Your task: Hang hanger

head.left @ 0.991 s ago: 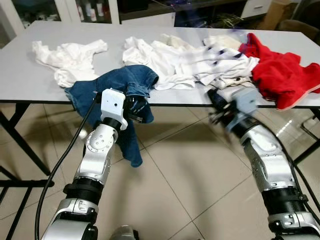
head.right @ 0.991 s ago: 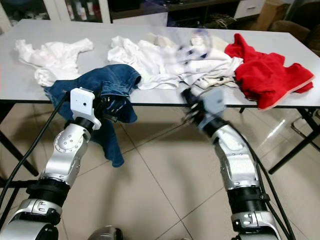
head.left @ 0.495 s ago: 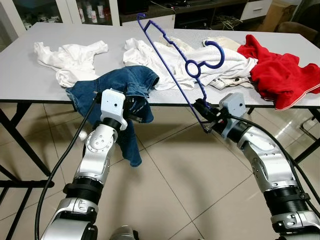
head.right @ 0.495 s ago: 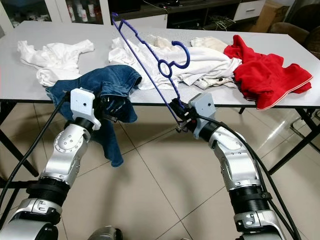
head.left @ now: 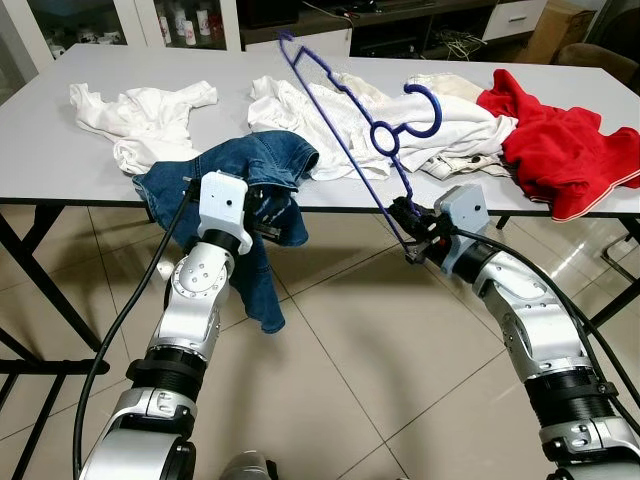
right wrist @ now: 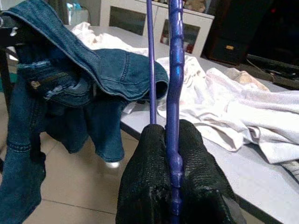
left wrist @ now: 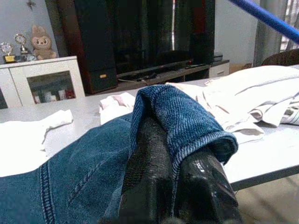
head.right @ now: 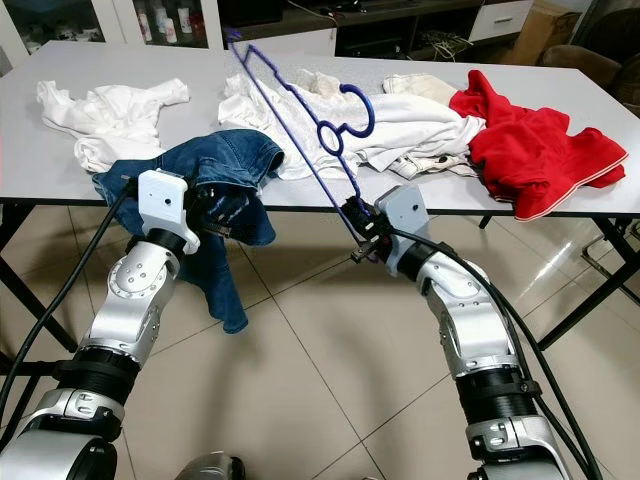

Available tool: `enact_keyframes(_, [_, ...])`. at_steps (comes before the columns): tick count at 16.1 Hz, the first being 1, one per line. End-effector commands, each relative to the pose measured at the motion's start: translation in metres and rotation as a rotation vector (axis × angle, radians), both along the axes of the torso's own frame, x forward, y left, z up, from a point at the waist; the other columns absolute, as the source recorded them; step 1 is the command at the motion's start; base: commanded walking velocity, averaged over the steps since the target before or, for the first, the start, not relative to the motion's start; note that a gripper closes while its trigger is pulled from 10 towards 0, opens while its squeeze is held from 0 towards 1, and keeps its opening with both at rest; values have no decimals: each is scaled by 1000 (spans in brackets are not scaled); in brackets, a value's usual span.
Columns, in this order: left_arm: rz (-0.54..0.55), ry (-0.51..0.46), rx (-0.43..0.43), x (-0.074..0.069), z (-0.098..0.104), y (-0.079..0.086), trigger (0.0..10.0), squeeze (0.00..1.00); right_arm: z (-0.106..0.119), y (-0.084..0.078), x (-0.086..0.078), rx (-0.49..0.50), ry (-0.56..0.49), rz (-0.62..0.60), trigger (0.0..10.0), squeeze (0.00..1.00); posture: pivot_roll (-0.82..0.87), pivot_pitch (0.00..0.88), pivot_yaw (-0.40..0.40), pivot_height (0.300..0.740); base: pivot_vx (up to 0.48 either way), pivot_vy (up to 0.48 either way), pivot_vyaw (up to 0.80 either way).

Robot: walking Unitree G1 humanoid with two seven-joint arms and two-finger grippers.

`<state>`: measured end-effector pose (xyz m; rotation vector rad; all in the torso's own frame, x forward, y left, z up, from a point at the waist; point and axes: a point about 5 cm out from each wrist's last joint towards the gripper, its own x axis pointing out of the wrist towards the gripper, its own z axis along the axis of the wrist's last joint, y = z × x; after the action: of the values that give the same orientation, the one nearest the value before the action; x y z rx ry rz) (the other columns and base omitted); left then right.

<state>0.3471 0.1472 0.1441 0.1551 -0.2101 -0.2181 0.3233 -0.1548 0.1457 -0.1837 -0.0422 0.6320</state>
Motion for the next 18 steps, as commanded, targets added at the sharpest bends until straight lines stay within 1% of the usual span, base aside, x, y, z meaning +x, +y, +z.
enact_keyframes(1, [11, -5, 2, 4, 5, 0, 10000, 0, 8, -4, 6, -14, -21, -27, 10000, 0, 116, 0, -4, 740, 0, 0, 0])
enact_keyframes(2, [13, -3, -2, 4, 5, 0, 10000, 0, 8, -4, 6, -11, -24, -39, 10000, 0, 116, 0, -4, 740, 0, 0, 0])
enact_keyframes(4, [22, 6, -57, 5, 7, 1, 10000, 0, 10, -9, 11, 22, -44, -130, 10000, 0, 116, 0, -5, 740, 0, 0, 0])
enact_keyframes(5, [23, 5, -68, 5, 8, 1, 10000, 0, 11, -11, 12, 31, -52, -157, 10000, 0, 116, 0, -5, 740, 0, 0, 0])
enact_keyframes(9, [28, 5, -60, 6, 9, 1, 10000, 0, 13, -15, 14, 41, -64, -187, 10000, 0, 115, 0, -3, 740, 0, 0, 0])
enact_keyframes(10, [30, 2, -58, 6, 9, 2, 10000, 0, 12, -15, 14, 41, -64, -191, 10000, 0, 115, 0, -3, 740, 274, 0, 0])
enact_keyframes(18, [29, -2, -45, 7, 11, 1, 10000, 0, 12, -14, 13, 40, -67, -190, 10000, 0, 112, 0, -2, 740, 480, 0, 0])
